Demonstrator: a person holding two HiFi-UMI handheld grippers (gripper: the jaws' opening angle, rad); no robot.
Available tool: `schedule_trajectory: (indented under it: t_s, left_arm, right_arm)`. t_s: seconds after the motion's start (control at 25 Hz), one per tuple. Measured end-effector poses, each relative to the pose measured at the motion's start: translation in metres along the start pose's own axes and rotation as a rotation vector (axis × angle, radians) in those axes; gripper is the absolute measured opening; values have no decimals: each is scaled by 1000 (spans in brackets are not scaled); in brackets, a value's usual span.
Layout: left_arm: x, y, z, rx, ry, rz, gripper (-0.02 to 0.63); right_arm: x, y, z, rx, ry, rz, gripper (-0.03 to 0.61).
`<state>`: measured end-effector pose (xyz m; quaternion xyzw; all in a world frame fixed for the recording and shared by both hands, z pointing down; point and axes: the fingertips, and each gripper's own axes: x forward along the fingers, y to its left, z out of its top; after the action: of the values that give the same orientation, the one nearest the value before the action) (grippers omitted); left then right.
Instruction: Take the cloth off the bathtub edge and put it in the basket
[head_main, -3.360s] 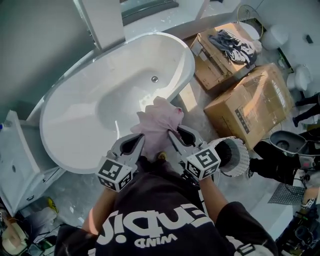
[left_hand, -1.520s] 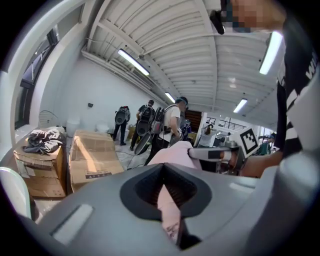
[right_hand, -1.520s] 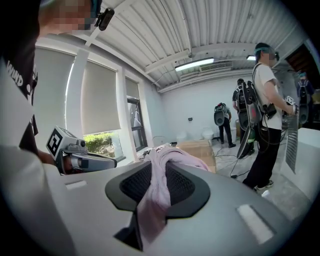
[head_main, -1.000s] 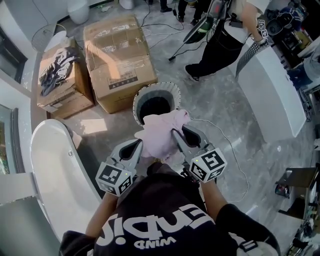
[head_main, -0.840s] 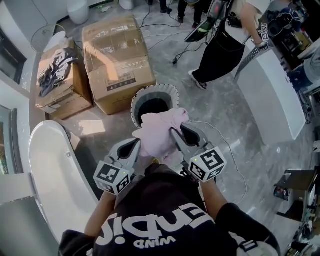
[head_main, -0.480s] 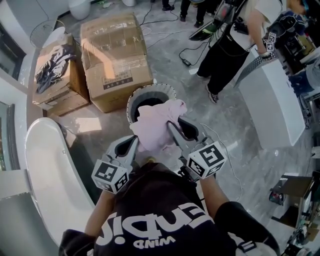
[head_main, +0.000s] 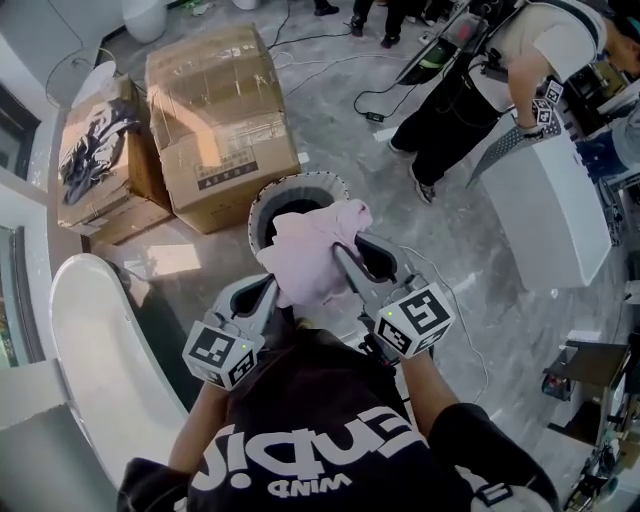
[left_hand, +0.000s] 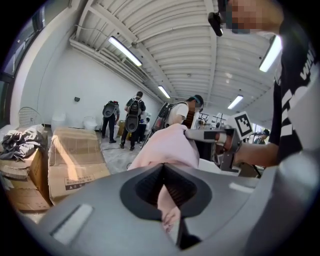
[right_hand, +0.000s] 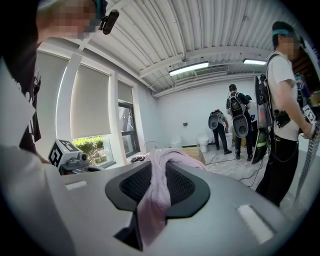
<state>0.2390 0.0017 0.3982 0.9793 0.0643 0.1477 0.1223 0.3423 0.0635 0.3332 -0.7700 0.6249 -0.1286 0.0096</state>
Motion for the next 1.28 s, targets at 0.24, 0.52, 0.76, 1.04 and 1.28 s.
schedule_trajectory:
  t_s: [0.24,0.52,0.76,1.04,1.28]
  left_arm:
    - [18,12,7,40,34,-94,-3]
    - [30,37,24,31,37,-164,-3]
    - [40,59,35,60,47,-209,-3]
    - [50,70,44,64,53,-269,-3]
    - [55,74,55,52,54,-259,-3]
  right_arm:
    - [25,-17,29,-16,-6,17,97]
    - [47,-22,91,-49,-75,21,91]
    - [62,-33,135,-49,-147,-12,91]
    - [78,-50,153,-63,-190,-68,91]
    - [89,-61,154,-45,-174,-68,91]
